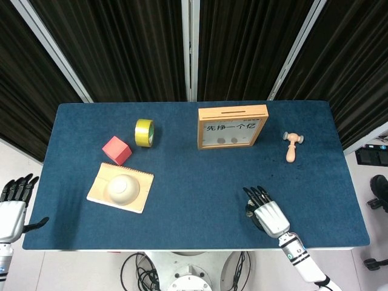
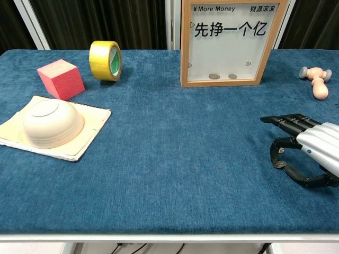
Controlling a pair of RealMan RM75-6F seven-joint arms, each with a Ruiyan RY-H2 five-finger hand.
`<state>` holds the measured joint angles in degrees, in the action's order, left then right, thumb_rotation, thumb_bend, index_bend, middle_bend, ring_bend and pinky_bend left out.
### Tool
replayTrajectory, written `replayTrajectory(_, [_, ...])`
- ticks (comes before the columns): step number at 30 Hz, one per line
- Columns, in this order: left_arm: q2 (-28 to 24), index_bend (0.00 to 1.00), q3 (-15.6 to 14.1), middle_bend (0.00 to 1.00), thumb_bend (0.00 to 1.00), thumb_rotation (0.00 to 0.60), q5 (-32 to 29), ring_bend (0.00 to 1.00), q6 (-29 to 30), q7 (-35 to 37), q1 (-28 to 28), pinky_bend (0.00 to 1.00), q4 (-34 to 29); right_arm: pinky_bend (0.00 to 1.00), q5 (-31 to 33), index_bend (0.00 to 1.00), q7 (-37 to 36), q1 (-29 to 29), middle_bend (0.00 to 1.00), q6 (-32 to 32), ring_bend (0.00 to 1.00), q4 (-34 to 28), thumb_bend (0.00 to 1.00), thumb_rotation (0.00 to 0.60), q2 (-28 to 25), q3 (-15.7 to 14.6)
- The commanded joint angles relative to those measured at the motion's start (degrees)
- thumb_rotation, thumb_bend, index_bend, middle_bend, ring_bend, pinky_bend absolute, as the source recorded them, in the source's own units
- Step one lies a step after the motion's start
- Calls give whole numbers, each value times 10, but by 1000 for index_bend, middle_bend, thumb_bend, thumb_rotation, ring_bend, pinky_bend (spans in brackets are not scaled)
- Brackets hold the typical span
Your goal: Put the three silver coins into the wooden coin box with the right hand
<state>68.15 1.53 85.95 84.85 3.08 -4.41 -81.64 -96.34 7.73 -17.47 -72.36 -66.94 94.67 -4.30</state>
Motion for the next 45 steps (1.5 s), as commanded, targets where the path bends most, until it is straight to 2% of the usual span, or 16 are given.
replayTrajectory(1, [1, 18, 0, 0, 0, 600, 1, 0, 1, 3, 0, 0, 2, 0, -2, 496, 2, 0, 0, -6, 0, 4, 322, 600, 3, 1])
replayTrajectory(13, [3, 19, 0, 0, 0, 600, 2, 0, 5, 9, 3, 0, 9, 0, -18, 354, -15, -2, 0, -29, 0, 25, 322, 600, 15, -3])
replayTrajectory(22, [5, 19, -1, 0, 0, 600, 4, 0, 6, 10, 3, 0, 11, 0, -22, 352, -24, -3, 0, -40, 0, 34, 324, 600, 20, -3])
replayTrajectory(30, [5, 19, -2, 0, 0, 600, 5, 0, 6, 12, 3, 0, 13, 0, -24, 494, -30, -4, 0, -47, 0, 46, 344, 600, 27, -2])
replayTrajectory(45, [7, 18, -2, 0, 0, 600, 4, 0, 2, 17, 2, 0, 19, 0, -16, 570, -35, -9, 0, -48, 0, 49, 369, 600, 30, 6])
